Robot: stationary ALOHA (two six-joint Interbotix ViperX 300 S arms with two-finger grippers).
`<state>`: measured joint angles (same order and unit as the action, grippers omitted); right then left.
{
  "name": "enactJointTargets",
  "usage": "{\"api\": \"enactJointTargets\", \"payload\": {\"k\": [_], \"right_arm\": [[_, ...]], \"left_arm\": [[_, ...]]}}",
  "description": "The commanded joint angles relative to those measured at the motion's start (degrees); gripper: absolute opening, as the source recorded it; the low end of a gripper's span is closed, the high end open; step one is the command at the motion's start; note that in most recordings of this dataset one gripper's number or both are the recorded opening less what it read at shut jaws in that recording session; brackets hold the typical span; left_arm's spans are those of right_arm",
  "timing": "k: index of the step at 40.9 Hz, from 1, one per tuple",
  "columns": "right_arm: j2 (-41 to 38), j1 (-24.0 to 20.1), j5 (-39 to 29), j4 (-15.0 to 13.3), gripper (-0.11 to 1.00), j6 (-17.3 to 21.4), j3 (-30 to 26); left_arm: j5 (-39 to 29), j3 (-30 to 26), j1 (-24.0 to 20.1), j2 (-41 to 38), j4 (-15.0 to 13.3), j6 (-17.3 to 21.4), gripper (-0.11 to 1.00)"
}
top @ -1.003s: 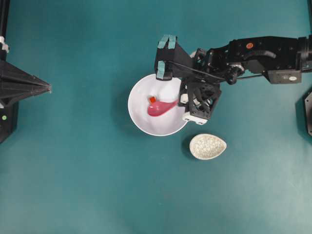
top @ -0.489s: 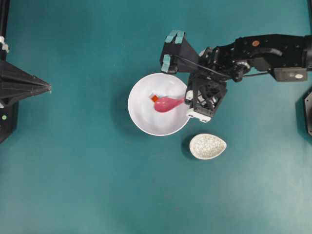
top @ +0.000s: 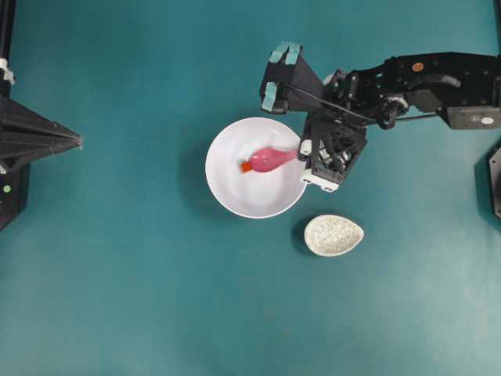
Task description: Grip the spoon and scoop the red block from the bowl with right arm.
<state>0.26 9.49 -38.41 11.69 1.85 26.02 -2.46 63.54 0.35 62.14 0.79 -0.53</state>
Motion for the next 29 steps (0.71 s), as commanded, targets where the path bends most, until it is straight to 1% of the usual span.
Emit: {"api": "enactJointTargets", "payload": {"k": [1,11,29], "right_arm": [[0.09,0.18,0.88,0.09,0.23,0.18,-1.05],[-0.09,-0.97,-0.70,0.26,0.23,0.09,-1.23],[-0.26,-2.02,0.79,1.14,0.23,-0.09,-1.58]], "left_arm": [[0.26,-1.85,0.09,-0.53,0.18,0.09,0.00],[0.26,-1.85,0.09,-0.53,0.18,0.00,0.00],[0.26,-1.76,0.09,-0.70,0.18,0.00,0.00]]}}
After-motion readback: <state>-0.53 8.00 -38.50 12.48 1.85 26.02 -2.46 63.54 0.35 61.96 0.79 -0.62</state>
